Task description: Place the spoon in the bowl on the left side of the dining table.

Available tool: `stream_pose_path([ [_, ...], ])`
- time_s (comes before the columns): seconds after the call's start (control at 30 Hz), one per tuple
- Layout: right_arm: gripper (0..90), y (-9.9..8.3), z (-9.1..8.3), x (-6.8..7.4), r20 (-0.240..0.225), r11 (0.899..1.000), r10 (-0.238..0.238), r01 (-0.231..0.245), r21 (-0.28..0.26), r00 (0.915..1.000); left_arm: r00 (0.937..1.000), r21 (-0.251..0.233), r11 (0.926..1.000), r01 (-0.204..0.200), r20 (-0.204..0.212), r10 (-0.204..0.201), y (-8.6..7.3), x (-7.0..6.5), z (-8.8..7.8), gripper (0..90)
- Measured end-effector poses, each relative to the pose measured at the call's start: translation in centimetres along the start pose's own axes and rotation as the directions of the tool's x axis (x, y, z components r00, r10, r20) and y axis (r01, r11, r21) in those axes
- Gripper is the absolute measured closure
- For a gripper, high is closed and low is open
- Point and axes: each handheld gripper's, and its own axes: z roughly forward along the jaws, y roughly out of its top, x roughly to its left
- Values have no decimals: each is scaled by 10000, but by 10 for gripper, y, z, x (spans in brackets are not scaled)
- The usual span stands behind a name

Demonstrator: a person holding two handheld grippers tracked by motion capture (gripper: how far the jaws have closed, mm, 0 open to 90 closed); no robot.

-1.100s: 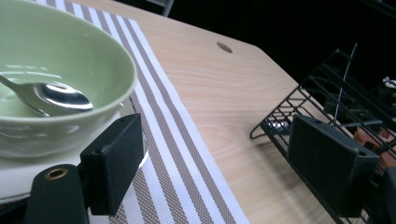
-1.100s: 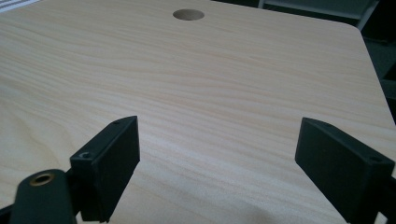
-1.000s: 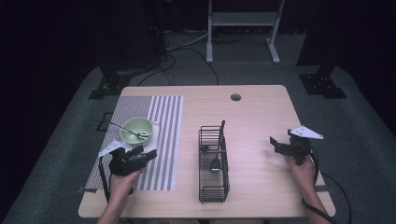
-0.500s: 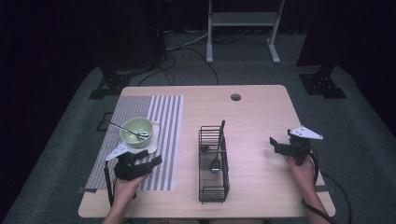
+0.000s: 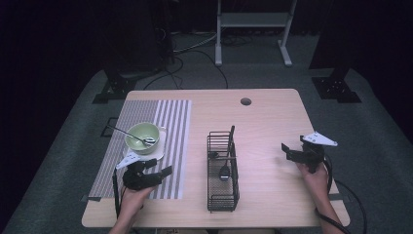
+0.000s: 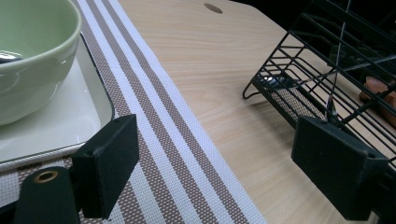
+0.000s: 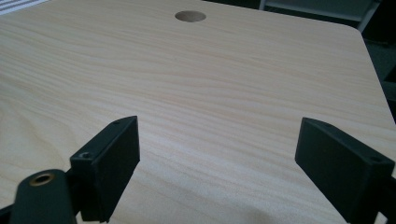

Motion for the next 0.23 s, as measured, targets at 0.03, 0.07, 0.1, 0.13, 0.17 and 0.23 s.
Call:
stream_pose_path([
  [0.03,129,0,0,0,5,10000,13,-13,-3,10000,10000,56,10000,-67,13,67,0,-1,0,144],
  [0.07,129,0,0,-1,2,10000,18,-18,-19,10000,9999,48,9999,-99,25,99,0,-2,1,144],
  [0.1,129,0,0,-1,-10,10000,67,-67,-19,10000,9999,71,9999,-148,45,148,0,-2,2,144],
  [0.13,128,0,0,-1,-19,9999,131,-132,-24,9999,9998,111,9998,-186,44,185,0,-3,2,144],
  [0.17,128,0,0,-1,-43,9999,152,-152,-27,9999,9998,102,9998,-182,56,182,0,-3,3,144],
  [0.23,129,0,-1,-2,-102,9998,212,-212,-46,9997,9998,138,9997,-195,63,194,0,-3,4,144],
])
